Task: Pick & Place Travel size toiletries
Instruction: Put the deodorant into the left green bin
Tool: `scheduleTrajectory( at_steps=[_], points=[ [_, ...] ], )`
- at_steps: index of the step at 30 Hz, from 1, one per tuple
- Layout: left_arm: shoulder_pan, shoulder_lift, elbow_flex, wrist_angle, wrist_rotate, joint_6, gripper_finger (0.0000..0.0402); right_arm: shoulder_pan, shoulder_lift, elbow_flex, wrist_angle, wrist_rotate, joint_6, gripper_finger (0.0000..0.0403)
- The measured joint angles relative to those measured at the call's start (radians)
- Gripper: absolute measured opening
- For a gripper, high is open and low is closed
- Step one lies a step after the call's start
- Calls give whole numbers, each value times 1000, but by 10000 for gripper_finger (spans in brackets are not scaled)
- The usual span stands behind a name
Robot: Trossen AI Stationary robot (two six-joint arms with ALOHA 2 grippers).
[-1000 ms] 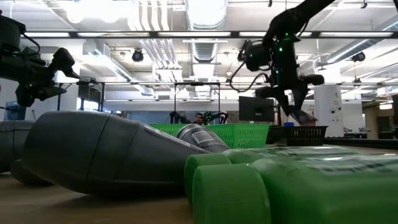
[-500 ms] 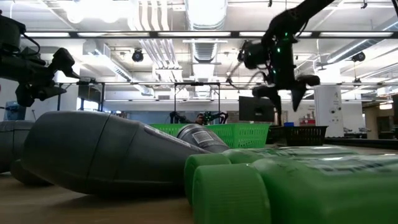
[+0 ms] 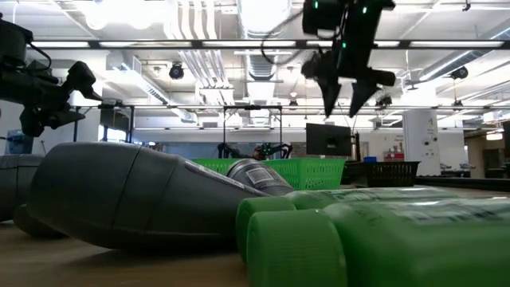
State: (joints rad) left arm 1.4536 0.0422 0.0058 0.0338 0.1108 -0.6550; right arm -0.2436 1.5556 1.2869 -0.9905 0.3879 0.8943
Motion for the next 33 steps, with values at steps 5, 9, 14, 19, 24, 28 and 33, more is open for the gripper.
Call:
scheduleTrajectory(
  at_steps=[5,9,14,19,24,28,33],
  points=[
    [0,0,0,0,0,-3,316,128,-46,-28,203,-32,-22,278],
    [0,0,0,0,0,-6,316,154,-78,-126,526,-184,-28,260],
    [0,0,0,0,0,-8,316,151,-82,-239,889,-230,-33,235],
    [0,0,0,1,0,-11,316,125,-82,-201,1046,-232,-159,220],
    [0,0,0,1,0,-19,316,87,-83,-73,936,-230,-265,215],
    [0,0,0,2,0,-19,316,72,-83,4,836,-233,-240,221],
    [0,0,0,2,0,-19,316,73,-83,77,763,-232,-294,237]
  ],
)
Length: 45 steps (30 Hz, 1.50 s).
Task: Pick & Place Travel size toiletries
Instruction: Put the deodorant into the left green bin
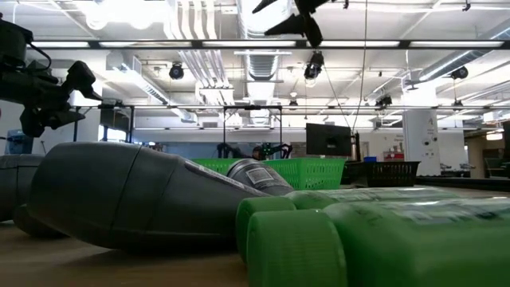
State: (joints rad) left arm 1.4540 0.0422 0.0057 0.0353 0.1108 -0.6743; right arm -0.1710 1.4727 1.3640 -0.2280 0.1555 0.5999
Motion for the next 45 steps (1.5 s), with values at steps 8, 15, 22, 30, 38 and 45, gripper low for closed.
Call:
scheduleTrajectory(
  at_steps=[8,15,22,30,38,45],
  points=[
    [0,0,0,1,-1,-24,316,-8,1,35,-9,93,-101,261],
    [-1,2,-1,34,-600,-874,316,-5,1,75,-1,105,-113,281],
    [-1,2,0,34,-1311,-1156,316,-9,2,84,-2,106,-217,304],
    [-1,2,4,34,-1434,-1159,316,-9,-5,84,-2,106,-29,329],
    [-1,2,4,34,-1435,-1159,316,9,-81,-25,112,-176,-434,355],
    [-1,3,4,34,-1435,-1159,316,-94,-356,-404,433,-373,-438,359]
  ],
)
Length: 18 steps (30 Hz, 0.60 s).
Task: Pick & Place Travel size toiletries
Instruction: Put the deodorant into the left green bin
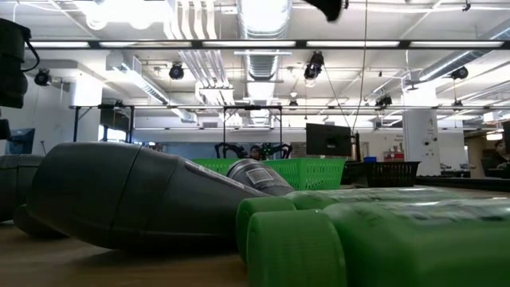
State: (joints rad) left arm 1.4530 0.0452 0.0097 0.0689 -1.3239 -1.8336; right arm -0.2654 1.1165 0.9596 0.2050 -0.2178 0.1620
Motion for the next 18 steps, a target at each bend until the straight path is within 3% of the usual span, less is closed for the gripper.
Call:
scheduleTrajectory(
  at_steps=[4,9,18],
  points=[
    [0,0,0,0,0,0,316,-60,-140,-211,225,-20,-27,349],
    [0,0,0,-1,1,0,316,-99,-262,-337,464,-15,-87,333],
    [0,0,1,-2,2,0,316,-105,-277,-327,362,-15,-80,305]
  ],
)
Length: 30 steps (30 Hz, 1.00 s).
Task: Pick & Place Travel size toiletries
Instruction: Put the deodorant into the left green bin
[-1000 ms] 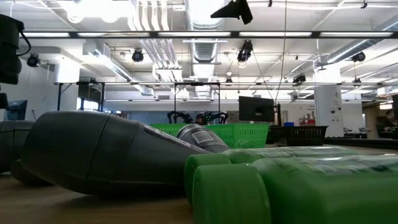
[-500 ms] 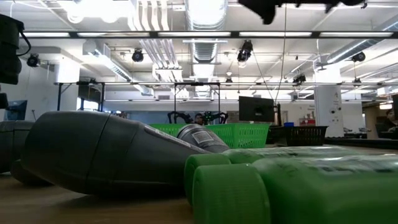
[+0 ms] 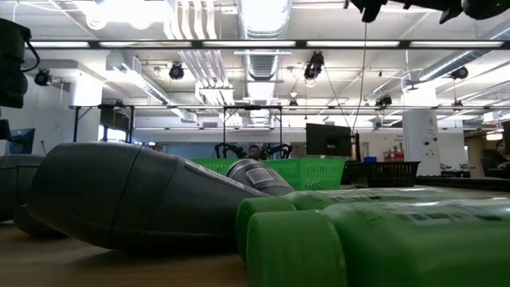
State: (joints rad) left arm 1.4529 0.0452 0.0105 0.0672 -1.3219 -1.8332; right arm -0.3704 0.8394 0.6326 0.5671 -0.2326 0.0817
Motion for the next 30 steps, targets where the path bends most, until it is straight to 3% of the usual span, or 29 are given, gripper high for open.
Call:
scheduleTrajectory(
  at_steps=[15,24,30],
  points=[
    [0,0,0,0,1,0,316,-33,13,8,-10,-5,60,263],
    [0,0,0,0,1,0,316,-367,-145,0,-25,-178,202,239],
    [0,0,0,-1,1,0,316,-550,-344,0,-69,-254,116,228]
  ],
)
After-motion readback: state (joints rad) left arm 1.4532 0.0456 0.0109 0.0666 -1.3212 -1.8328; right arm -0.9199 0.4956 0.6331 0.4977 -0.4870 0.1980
